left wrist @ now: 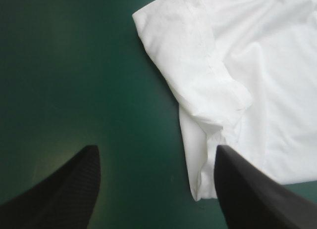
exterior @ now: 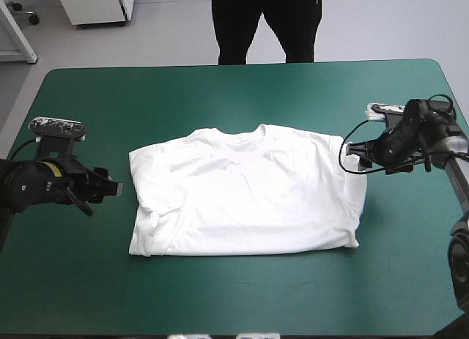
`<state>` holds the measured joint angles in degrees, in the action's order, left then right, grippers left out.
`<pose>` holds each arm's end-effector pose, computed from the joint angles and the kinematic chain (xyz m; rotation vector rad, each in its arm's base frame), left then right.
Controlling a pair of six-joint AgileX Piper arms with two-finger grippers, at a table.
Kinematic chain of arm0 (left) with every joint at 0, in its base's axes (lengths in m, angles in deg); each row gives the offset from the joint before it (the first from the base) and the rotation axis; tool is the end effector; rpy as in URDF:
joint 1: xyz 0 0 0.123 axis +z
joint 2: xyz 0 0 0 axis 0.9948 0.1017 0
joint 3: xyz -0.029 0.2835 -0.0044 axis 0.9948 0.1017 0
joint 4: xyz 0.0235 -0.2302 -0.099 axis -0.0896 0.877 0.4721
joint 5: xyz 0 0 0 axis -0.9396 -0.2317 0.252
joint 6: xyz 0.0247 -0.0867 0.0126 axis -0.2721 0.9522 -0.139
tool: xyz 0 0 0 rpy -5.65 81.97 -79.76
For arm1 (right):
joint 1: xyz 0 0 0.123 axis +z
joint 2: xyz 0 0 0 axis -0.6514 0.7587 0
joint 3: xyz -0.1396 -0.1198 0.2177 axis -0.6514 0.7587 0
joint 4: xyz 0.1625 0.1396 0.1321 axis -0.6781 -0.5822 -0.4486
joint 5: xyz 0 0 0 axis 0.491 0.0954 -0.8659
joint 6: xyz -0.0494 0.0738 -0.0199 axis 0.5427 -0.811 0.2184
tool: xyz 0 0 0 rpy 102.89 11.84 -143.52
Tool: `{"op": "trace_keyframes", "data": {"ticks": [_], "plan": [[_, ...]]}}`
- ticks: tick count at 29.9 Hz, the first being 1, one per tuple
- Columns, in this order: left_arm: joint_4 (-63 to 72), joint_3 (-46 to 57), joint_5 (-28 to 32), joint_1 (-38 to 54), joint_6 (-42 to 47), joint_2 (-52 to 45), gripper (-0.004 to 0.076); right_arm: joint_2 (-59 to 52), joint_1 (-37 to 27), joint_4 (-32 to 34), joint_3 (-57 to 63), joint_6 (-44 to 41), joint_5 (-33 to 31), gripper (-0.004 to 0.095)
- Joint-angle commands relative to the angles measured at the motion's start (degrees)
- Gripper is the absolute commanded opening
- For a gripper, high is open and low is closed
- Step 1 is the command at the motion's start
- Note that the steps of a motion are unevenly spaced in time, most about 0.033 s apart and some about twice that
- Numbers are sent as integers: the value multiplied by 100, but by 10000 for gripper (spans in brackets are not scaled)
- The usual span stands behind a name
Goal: Fold the cloth
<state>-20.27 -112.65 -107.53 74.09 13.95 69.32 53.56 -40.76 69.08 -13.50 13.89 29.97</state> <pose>0.1818 -0.0269 0.4005 0.2252 2.5160 0.0141 0.3415 0.0084 0.2770 0.0999 2.8419 0.1586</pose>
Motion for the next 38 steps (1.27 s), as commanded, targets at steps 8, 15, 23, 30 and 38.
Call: {"op": "trace_keyframes", "data": {"ticks": [8,15,23,30,38], "plan": [[-7,-187,170,-11,85,-82,473,511,-51,-138,-190,184,440,452],[-57,-187,170,-11,75,-82,473,723,-38,-142,-190,183,539,449],[-57,-187,135,-11,75,-82,473,1004,-38,-472,-190,271,390,387],[-57,-187,52,-11,75,-82,473,751,-38,-422,-190,318,440,-14],[-46,-187,52,-11,75,-82,473,84,21,-604,-220,329,428,-17]]}}
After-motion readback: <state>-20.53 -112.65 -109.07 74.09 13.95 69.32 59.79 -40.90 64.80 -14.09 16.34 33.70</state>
